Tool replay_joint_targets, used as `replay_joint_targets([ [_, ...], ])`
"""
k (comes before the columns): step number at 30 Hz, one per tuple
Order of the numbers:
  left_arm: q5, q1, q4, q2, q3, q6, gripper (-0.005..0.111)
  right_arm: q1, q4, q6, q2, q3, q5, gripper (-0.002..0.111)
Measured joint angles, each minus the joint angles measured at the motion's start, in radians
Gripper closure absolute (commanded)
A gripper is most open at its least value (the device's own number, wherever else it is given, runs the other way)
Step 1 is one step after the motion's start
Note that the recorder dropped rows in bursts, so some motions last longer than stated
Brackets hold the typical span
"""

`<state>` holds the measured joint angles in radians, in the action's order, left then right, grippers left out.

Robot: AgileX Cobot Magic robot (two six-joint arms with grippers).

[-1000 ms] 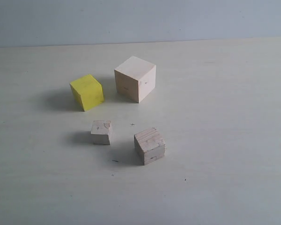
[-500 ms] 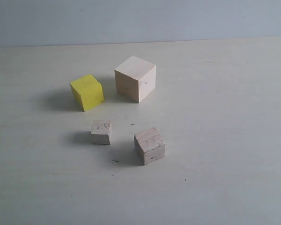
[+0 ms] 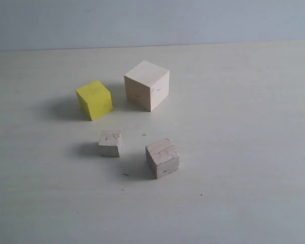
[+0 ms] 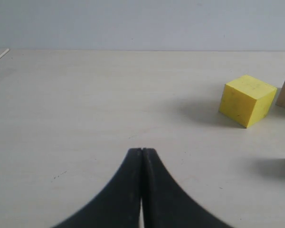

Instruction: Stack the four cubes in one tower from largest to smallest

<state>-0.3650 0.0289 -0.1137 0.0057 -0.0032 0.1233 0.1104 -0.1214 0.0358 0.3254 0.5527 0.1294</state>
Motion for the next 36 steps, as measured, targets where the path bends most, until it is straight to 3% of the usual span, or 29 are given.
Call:
replay_joint_targets([
  [7,0.0,0.0,0.0,0.0,0.0,0.0,0.107,0.203,-0.063,-0.062,0.307,0.182,0.365,0.108],
  [14,0.0,0.0,0.0,0.0,0.0,0.0,0.107,0.259,-0.213,-0.069,0.547,0.192,0.675,0.108],
  [23,0.0,0.0,0.0,0.0,0.0,0.0,0.107,0.261,-0.241,-0.069,0.673,0.192,0.561,0.108],
  [28,0.0,0.0,0.0,0.0,0.0,0.0,0.107,0.261,-0.245,-0.112,0.738,0.193,0.343,0.107],
  [34,0.0,0.0,0.0,0.0,0.0,0.0,0.107,0.261,-0.332,-0.399,0.955,0.266,0.35,0.082],
  [36,0.0,0.0,0.0,0.0,0.0,0.0,0.107,0.261,-0.387,-0.482,1.015,0.304,0.356,0.067],
])
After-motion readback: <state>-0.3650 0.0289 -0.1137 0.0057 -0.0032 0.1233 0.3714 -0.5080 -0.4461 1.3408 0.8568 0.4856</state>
